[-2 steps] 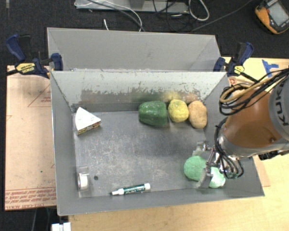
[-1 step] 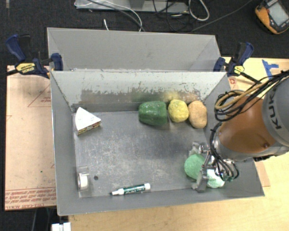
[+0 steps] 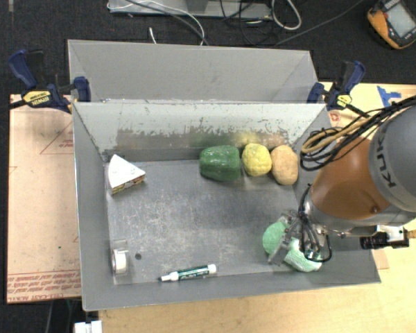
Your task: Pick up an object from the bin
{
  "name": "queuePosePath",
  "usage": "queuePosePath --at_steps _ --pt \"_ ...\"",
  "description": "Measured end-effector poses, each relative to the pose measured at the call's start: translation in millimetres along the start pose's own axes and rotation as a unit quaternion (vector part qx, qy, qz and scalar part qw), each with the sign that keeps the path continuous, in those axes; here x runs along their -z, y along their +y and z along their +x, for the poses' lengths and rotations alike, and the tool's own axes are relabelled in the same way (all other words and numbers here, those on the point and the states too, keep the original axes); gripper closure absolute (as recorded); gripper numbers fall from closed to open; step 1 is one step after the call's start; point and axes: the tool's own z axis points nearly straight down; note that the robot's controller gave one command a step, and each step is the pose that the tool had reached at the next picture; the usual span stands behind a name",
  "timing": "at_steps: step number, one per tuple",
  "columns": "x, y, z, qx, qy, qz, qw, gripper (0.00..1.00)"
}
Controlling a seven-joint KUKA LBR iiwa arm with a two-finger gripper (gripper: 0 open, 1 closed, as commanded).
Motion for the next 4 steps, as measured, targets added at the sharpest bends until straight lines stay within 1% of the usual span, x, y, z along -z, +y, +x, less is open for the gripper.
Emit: queuePosePath --at_steps 1,2,3,4 --pt "0 0 0.0 0.0 0.0 0.0 1.0 1.0" --pt "14 0 1.6 0.001 0.0032 0.001 1.0 1.0" --pt "34 0 0.3 0.001 0.0014 0.0 1.0 1.0" --pt "81 0 1.4 0.001 0.0049 0.001 1.0 1.0"
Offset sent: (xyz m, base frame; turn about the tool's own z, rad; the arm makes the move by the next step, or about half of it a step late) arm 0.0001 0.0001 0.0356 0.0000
